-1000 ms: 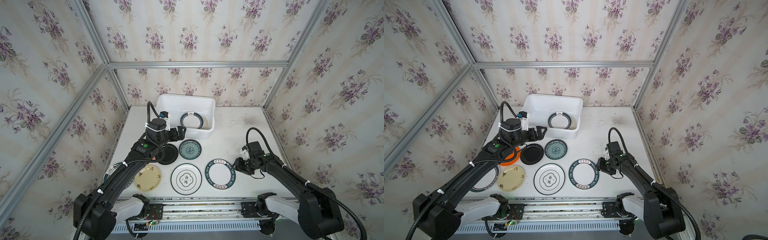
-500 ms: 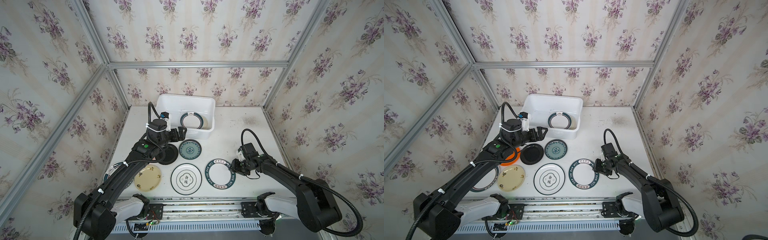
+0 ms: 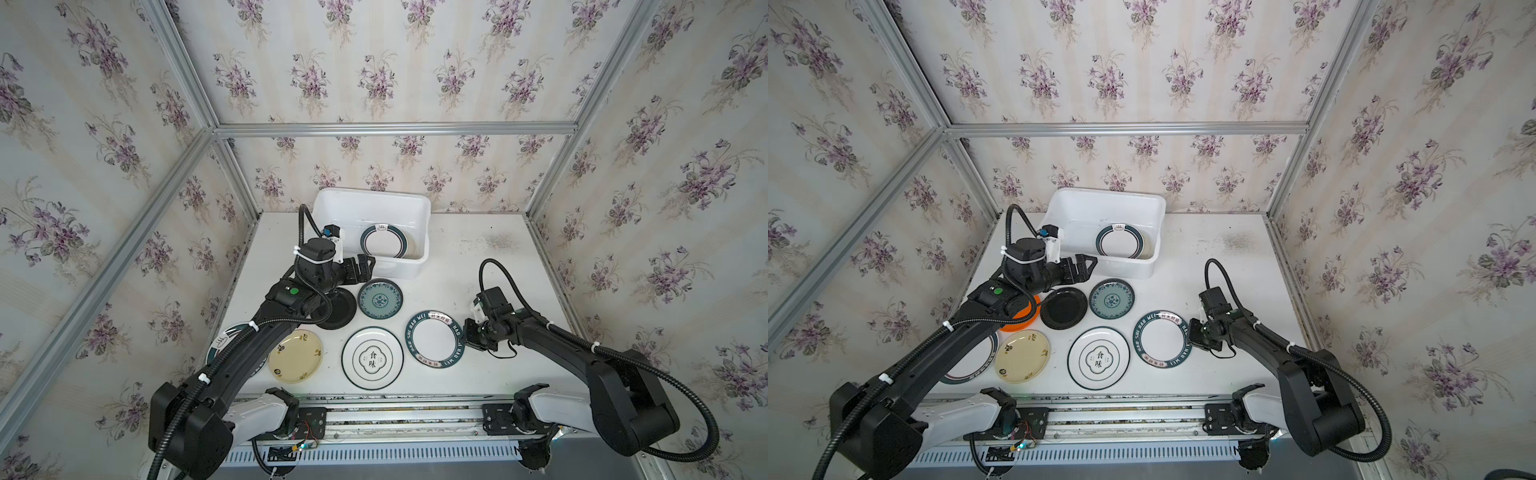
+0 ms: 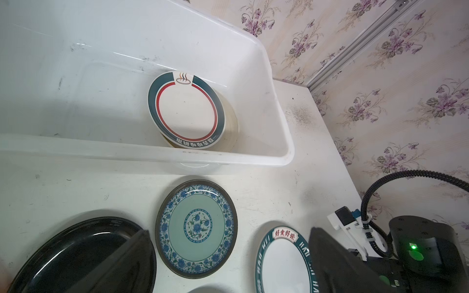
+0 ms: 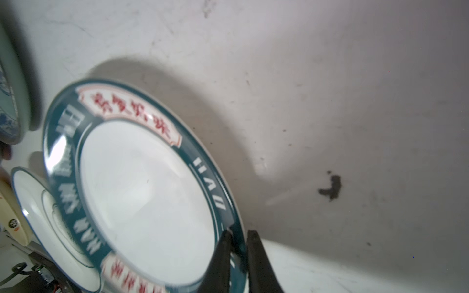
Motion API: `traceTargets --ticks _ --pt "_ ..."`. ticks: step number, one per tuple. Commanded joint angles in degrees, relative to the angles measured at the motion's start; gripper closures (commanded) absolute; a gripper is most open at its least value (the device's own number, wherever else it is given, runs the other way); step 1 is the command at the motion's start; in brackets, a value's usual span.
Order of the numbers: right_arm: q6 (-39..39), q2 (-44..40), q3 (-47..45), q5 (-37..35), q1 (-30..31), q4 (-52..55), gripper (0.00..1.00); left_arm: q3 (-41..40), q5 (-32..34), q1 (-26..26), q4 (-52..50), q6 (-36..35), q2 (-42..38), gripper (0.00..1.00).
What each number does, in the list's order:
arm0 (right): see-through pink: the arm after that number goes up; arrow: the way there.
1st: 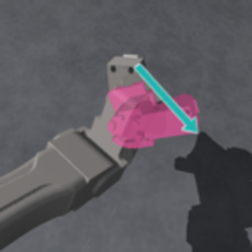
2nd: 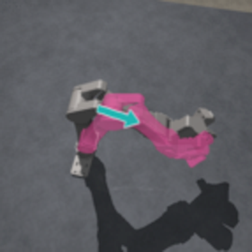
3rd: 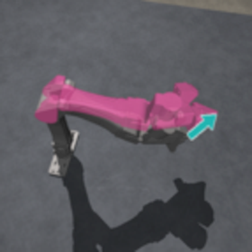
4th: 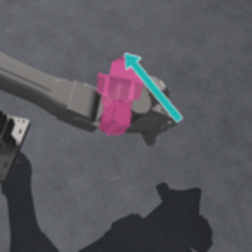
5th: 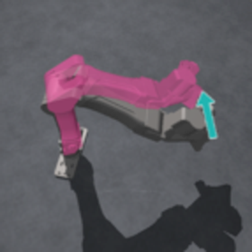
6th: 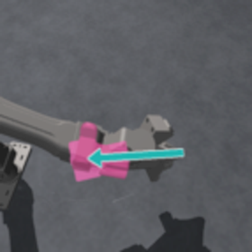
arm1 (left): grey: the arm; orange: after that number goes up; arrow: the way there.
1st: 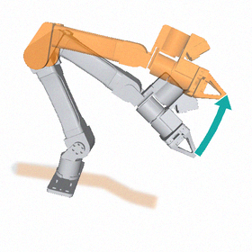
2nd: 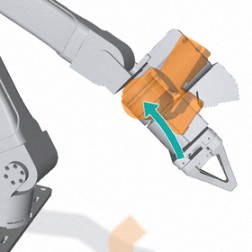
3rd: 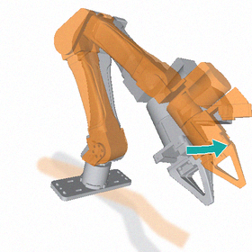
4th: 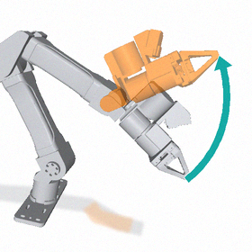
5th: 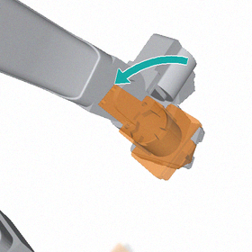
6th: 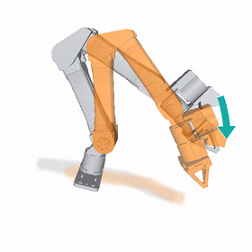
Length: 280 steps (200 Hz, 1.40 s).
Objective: Place the plates into the plastic bin on the countertop
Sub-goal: Pick up the plate from the bottom-center of the table.
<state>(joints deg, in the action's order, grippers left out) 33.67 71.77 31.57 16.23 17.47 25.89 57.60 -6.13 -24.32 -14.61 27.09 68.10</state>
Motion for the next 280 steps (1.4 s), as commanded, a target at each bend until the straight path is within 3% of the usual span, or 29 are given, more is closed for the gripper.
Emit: traceTargets --ticks 1,67,133,143,154,188,230,280 --pt "0.12 -0.89 0.44 -6.35 -0.15 2.57 1.0 -0.13 -0.54 0.06 1.52 -0.15 0.02 0.01" --pt "0.8 -7.53 1.35 -11.78 -0.16 6.41 1.0 -1.53 -0.99 0.06 1.34 -0.33 -1.03 0.01" --pt "0.35 -7.74 4.66 -10.78 -0.4 7.99 1.0 -1.17 -1.52 -0.25 1.32 -0.37 -2.45 0.01" --pt "-2.36 -7.92 6.05 -9.45 -0.43 8.45 1.0 -2.9 2.62 -0.56 3.76 3.13 -3.94 0.01" --pt "0.04 -8.37 5.52 -12.61 -0.68 6.58 1.0 -4.82 -0.96 -0.47 8.57 1.18 -4.65 0.01" --pt "-2.96 -6.22 6.57 -16.53 -0.86 10.08 1.0 2.55 4.74 0.23 -3.21 -2.67 -3.85 0.01" --pt "1.53 -16.2 -1.14 -16.65 -1.0 5.91 1.0 1.61 1.34 -0.55 -2.92 -0.89 -6.21 0.01" --pt "4.03 -21.16 1.41 -13.48 -1.1 8.5 1.0 0.22 0.21 -2.2 -2.11 -0.45 -3.91 0.01"
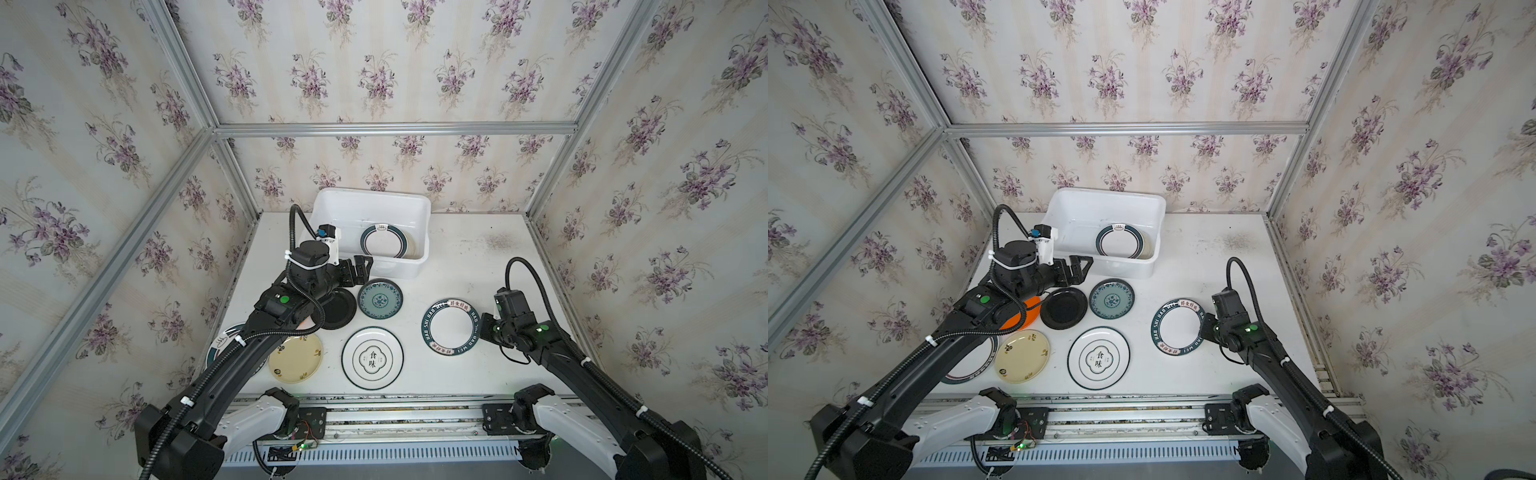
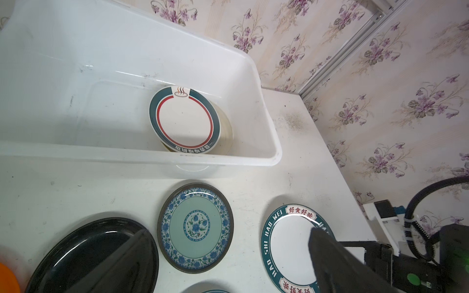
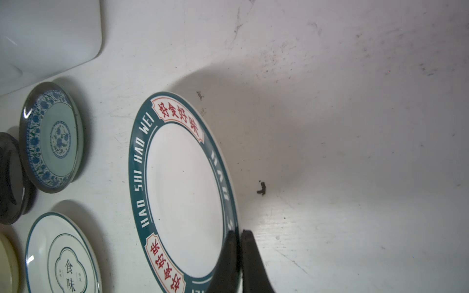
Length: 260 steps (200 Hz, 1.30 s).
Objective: Place the plates into the plastic bin on the countertop
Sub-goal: Pick up the plate from the bottom-center of the table.
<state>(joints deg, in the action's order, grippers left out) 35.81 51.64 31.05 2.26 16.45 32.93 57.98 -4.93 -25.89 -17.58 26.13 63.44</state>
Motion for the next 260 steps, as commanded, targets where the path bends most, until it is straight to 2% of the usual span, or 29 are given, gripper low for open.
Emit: traceTargets --ticks 1,42,157,260 --pt "1.93 -1.02 2.01 0.65 -0.09 1.45 1.0 -0.19 -1.02 -0.64 0.87 0.51 0.78 0.01" --pt "5.46 -3.24 3.25 5.15 -0.19 -0.71 1.0 -0.3 -1.76 -2.35 2.35 1.28 2.86 0.01" --pt "7.84 -5.03 7.63 6.89 -2.5 -1.24 1.0 0.07 -3.13 -5.48 3.96 2.28 6.58 0.01" --pt "16.4 -10.79 6.39 16.0 -7.21 -9.97 1.0 2.8 -5.74 -7.39 5.91 4.45 12.91 0.01"
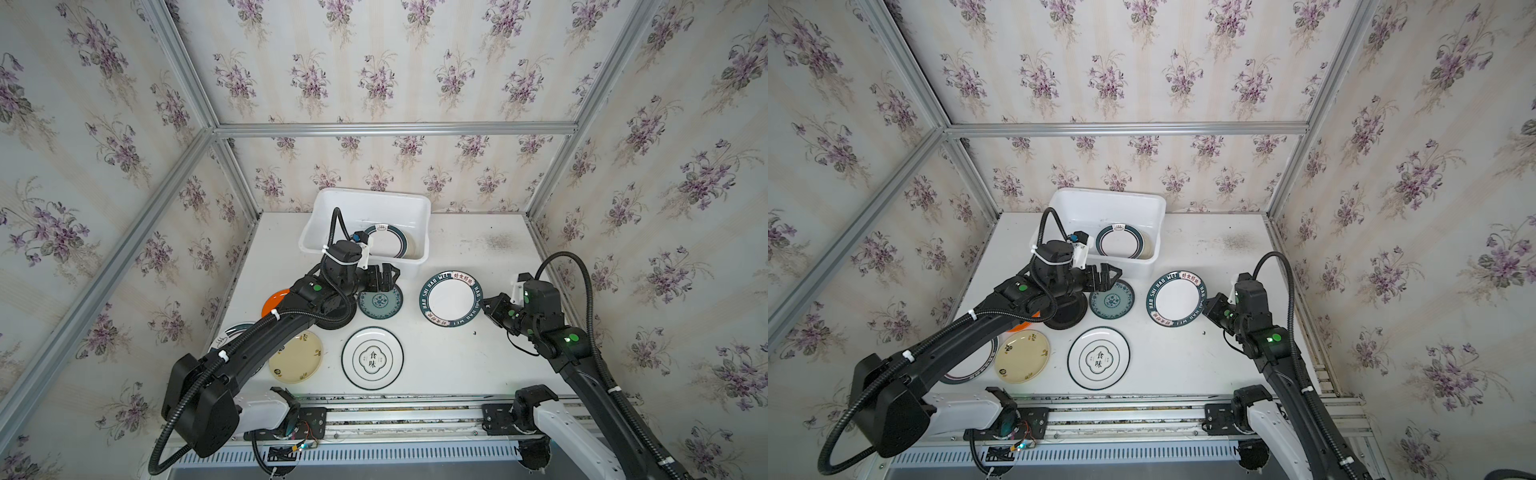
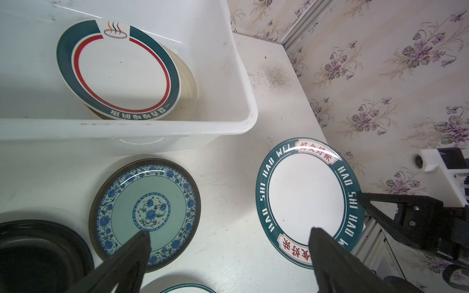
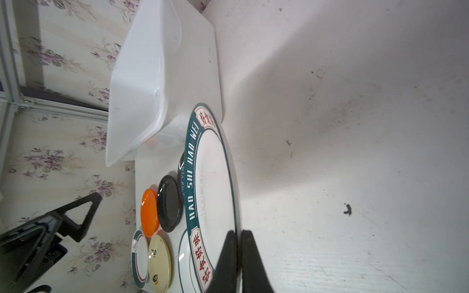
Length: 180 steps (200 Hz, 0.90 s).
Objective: Place the plates into the plastic bin on the countertop
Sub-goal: Pick up the plate from the bottom-center of the table, then place the plate in the plastic bin.
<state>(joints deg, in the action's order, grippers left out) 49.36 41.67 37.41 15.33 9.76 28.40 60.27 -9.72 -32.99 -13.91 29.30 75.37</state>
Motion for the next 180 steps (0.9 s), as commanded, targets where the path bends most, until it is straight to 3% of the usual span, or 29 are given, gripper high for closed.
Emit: traceTargets --ticks 1,122,180 --pt "2.89 -0.85 0.08 2.98 -0.52 -5.54 1.0 0.57 -0.98 -0.3 2.28 1.33 0.99 0.01" --pt "10.8 -3.96 -4.01 9.4 -2.8 -16.26 1.0 4.82 -5.54 -3.07 6.08 4.27 8.46 0.02" --pt "12.6 -4.18 -5.64 11.55 -2.9 -20.58 1.0 7.63 -6.45 -5.4 7.05 5.34 11.21 0.14"
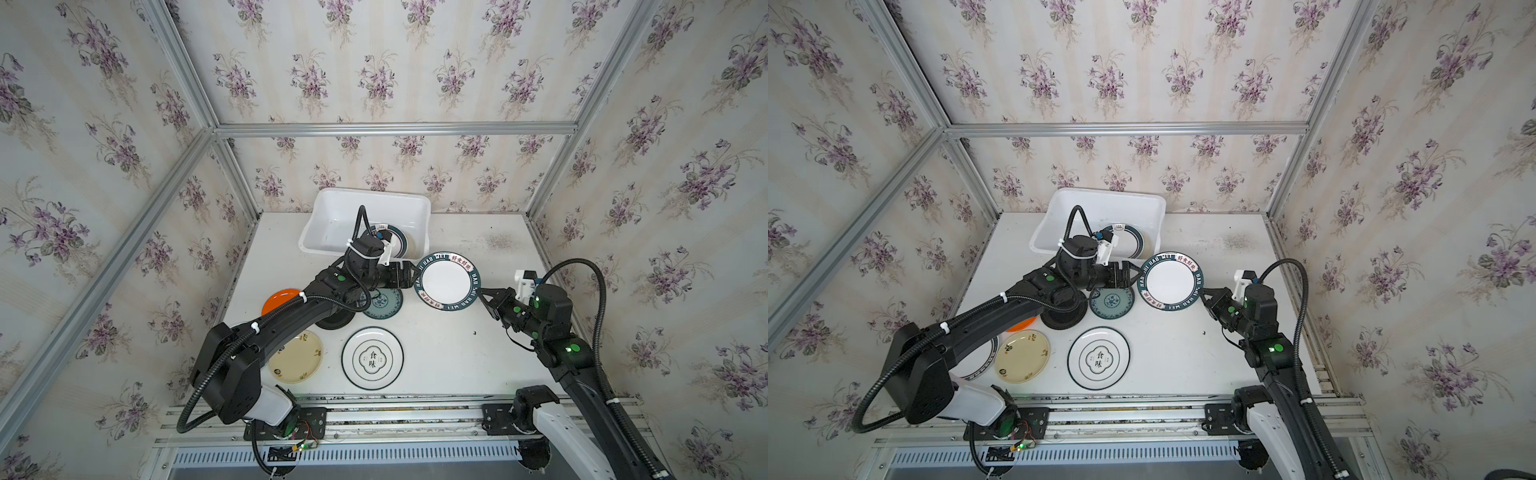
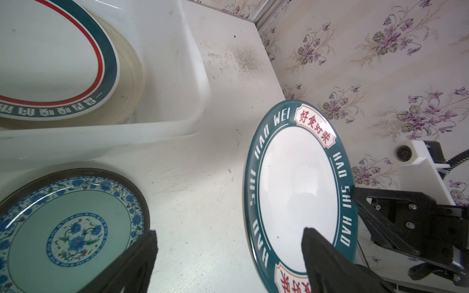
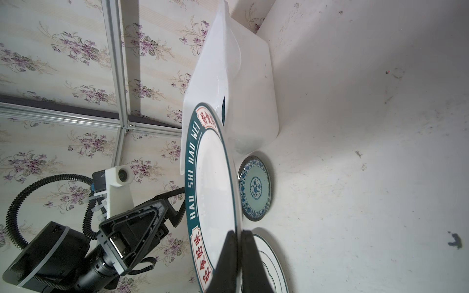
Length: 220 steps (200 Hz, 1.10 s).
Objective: Place the plates into the plastic bin on the countertop
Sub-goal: Place the plate in the plastic bin.
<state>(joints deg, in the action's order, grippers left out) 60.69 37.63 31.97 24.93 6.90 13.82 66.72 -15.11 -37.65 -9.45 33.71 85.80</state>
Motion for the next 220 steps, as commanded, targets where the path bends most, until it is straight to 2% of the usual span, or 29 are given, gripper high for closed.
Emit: traceTargets --ticks 1,26,51,70,79,127,153,181,220 --pt "1.28 -0.16 -0.22 1.96 0.0 -6.0 1.0 1.2 -1.06 -0.8 2.6 0.88 0.87 0.14" --pt "1.39 -0.54 -0.41 2.24 0.0 -6.7 1.0 2.34 -1.95 -1.46 2.84 1.35 2.03 0.29" --pt "1.37 -0.8 -0.33 2.41 -0.04 -6.92 1.0 3.19 -2.25 -1.9 3.04 1.62 2.87 0.36" --pt "1.36 -0.54 -0.37 2.75 -0.11 -7.14 1.0 3.64 -2.98 -2.07 3.54 2.03 3.36 0.45" --pt "1.36 -0.39 -0.41 2.89 -0.1 -7.47 1.0 3.85 -3.21 -2.19 3.66 2.17 3.56 0.52" --pt "0.68 0.52 -0.07 3.81 -0.13 -8.2 1.0 4.71 -3.6 -2.17 3.92 2.72 4.54 0.62" --pt "0.01 1.28 0.27 4.89 -0.13 -8.8 1.0 5.59 -3.91 -2.18 3.92 2.76 5.33 0.74" --pt "-0.92 2.29 0.99 5.75 -0.11 -7.95 1.0 6.31 -4.18 -2.17 3.92 2.74 5.87 0.76" --pt "-2.69 2.35 2.22 5.57 -0.13 -5.97 1.0 6.66 -4.04 -2.17 3.92 2.62 6.05 0.93"
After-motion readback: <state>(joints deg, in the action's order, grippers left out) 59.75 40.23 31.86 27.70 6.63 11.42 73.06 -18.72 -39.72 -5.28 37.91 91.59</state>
